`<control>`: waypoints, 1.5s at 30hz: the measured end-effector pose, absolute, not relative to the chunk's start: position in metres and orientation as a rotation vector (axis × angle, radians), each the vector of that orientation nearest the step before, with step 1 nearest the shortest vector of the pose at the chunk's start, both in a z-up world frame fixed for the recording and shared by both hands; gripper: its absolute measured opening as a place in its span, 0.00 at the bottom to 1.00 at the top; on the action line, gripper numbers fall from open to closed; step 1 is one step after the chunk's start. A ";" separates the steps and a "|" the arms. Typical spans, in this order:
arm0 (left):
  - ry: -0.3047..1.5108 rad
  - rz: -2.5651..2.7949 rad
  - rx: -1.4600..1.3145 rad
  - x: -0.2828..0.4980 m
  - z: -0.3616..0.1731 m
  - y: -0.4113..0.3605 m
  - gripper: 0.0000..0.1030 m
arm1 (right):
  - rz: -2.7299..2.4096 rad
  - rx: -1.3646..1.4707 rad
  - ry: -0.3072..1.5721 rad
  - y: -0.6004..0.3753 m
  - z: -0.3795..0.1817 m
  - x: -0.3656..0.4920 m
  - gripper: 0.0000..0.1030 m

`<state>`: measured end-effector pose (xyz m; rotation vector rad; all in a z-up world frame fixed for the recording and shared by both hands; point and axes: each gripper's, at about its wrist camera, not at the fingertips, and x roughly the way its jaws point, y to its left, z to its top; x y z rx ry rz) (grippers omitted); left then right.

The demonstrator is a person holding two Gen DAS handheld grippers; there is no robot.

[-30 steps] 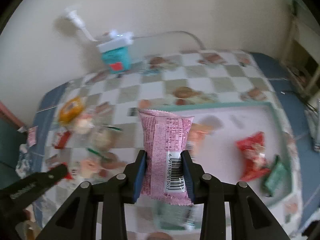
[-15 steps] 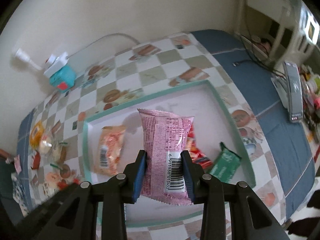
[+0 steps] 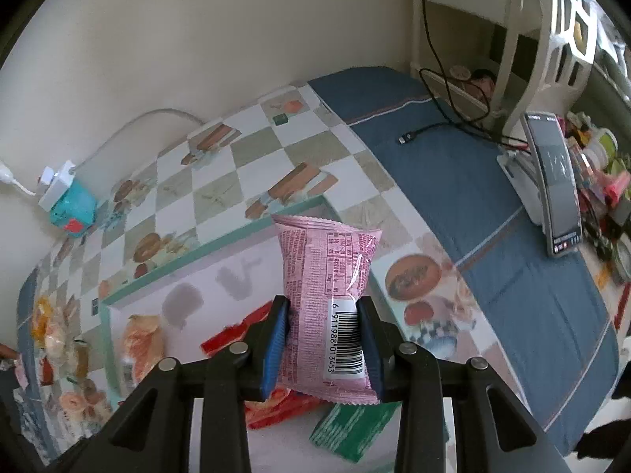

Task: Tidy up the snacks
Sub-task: 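Carry the red candy and pink pack over the white tray and release both, then withdraw both tools from the tray toward the remaining snacks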

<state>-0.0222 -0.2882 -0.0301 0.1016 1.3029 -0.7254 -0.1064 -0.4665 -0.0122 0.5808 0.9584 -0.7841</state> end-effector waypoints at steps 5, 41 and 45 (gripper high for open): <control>1.283 -0.743 0.131 -0.022 -0.033 -0.301 0.27 | -0.761 0.553 0.959 -0.469 -0.018 -0.098 0.38; 1.165 -0.115 0.028 0.083 0.013 -0.059 0.97 | -0.511 0.411 1.055 -0.290 0.010 -0.029 0.93; 1.161 -0.053 -0.025 0.094 0.016 -0.017 0.97 | -0.474 0.382 1.065 -0.261 0.009 -0.013 0.93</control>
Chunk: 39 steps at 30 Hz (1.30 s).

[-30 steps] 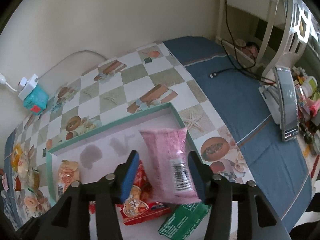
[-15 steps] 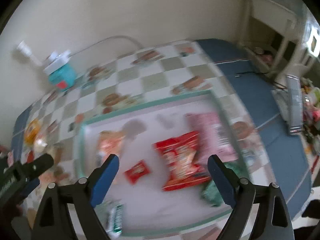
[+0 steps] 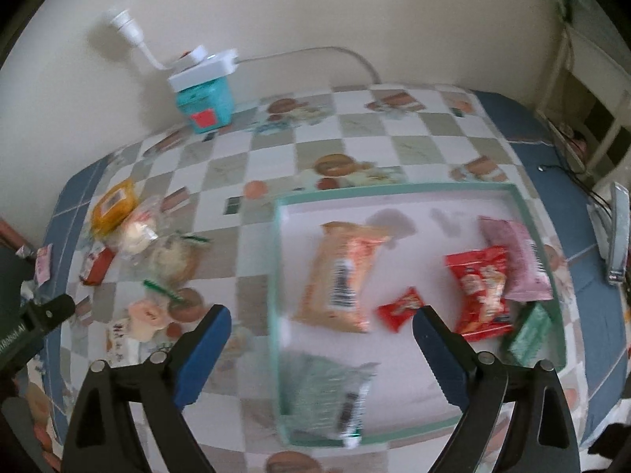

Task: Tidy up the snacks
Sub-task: 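Withdraw both tools from the tray toward the remaining snacks, then grasp the white printed cracker bag with the left tool while the right tool grasps the peach jelly cup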

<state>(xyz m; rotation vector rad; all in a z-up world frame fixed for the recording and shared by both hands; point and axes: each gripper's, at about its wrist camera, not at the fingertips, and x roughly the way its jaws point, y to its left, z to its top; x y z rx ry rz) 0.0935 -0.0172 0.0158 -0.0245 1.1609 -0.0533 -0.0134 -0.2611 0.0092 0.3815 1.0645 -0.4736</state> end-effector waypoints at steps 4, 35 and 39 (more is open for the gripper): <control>1.145 0.022 -0.035 0.101 0.019 0.021 0.97 | -0.444 0.373 1.076 -0.239 0.005 -0.001 0.93; 1.422 0.116 -0.208 0.142 -0.085 0.068 0.97 | -0.224 0.184 1.192 -0.138 -0.070 0.075 0.93; 1.421 0.130 -0.217 0.144 -0.087 0.069 0.97 | -0.192 0.107 1.195 -0.124 -0.074 0.079 0.93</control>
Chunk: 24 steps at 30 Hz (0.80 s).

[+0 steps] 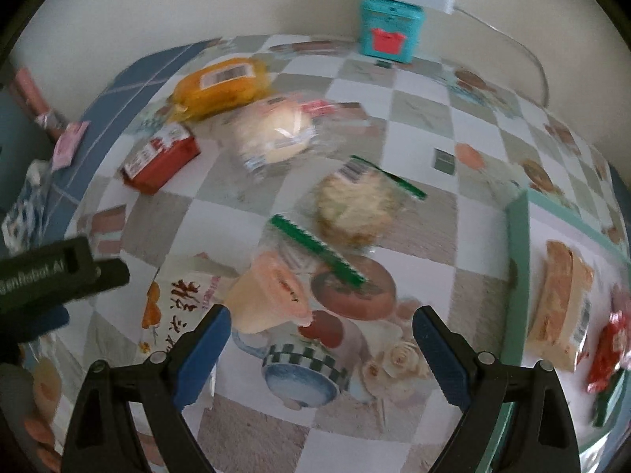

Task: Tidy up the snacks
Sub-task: 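Grasp the white printed cracker bag with the left tool while the right tool grasps the peach jelly cup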

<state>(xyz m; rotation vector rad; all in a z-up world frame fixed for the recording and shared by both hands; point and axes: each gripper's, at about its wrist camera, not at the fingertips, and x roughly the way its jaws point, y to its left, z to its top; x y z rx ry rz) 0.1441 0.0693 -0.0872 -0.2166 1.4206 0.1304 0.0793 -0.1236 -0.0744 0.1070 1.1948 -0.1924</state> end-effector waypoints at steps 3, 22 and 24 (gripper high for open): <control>1.428 0.130 -0.221 0.145 -0.090 0.069 0.97 | -0.181 0.073 1.200 -0.117 -0.079 0.082 0.90; 1.415 0.140 -0.214 0.147 -0.080 0.072 0.97 | -0.101 0.011 1.171 -0.096 -0.081 0.095 0.58; 1.414 0.141 -0.212 0.147 -0.079 0.072 0.97 | -0.094 0.008 1.170 -0.095 -0.081 0.095 0.52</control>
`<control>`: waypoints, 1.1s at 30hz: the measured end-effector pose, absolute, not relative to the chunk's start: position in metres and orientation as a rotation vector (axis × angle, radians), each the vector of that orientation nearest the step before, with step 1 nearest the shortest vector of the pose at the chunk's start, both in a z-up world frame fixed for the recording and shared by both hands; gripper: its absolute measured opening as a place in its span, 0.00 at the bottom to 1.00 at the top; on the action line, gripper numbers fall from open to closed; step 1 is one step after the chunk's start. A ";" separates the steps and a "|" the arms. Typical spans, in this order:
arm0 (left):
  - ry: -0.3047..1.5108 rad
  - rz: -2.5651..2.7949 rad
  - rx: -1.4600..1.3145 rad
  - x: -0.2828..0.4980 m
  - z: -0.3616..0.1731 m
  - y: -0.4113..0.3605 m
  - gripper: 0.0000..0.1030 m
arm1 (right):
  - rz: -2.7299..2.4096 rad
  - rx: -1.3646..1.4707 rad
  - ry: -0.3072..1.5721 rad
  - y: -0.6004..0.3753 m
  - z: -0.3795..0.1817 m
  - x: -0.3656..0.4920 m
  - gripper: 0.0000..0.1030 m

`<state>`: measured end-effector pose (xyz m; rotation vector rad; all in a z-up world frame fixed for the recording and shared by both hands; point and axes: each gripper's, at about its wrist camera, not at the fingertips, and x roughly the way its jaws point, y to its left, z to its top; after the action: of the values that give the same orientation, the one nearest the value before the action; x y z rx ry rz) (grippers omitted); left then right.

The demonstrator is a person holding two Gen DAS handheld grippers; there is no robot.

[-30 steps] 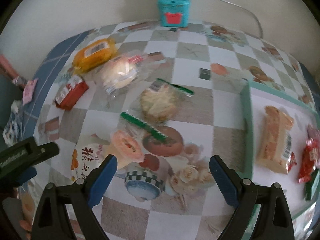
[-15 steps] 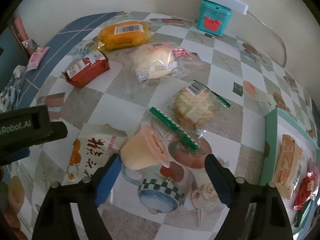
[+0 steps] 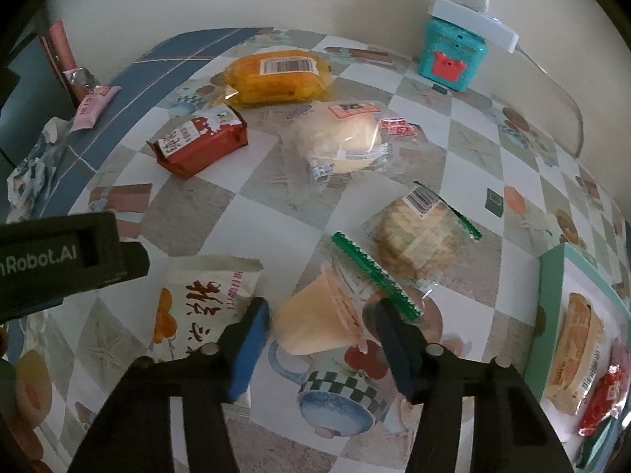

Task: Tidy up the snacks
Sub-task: 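Grasp the white printed cracker bag with the left tool while the right tool grasps the peach jelly cup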

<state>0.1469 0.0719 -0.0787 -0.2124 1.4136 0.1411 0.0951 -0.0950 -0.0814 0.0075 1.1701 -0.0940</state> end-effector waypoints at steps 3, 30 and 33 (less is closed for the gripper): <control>1.414 0.136 -0.207 0.146 -0.076 0.069 0.97 | -0.084 0.022 1.167 -0.096 -0.081 0.094 0.47; 1.477 -0.046 -0.051 0.128 -0.087 -0.033 0.73 | -0.188 0.140 1.194 -0.166 -0.074 0.049 0.46; 1.461 -0.054 -0.044 0.126 -0.082 -0.042 0.52 | -0.192 0.170 1.183 -0.172 -0.069 0.043 0.46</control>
<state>0.1263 -0.0416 -0.0817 -0.0437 1.4612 -0.0537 0.0430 -0.1723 -0.0686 0.1700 1.1828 -0.1925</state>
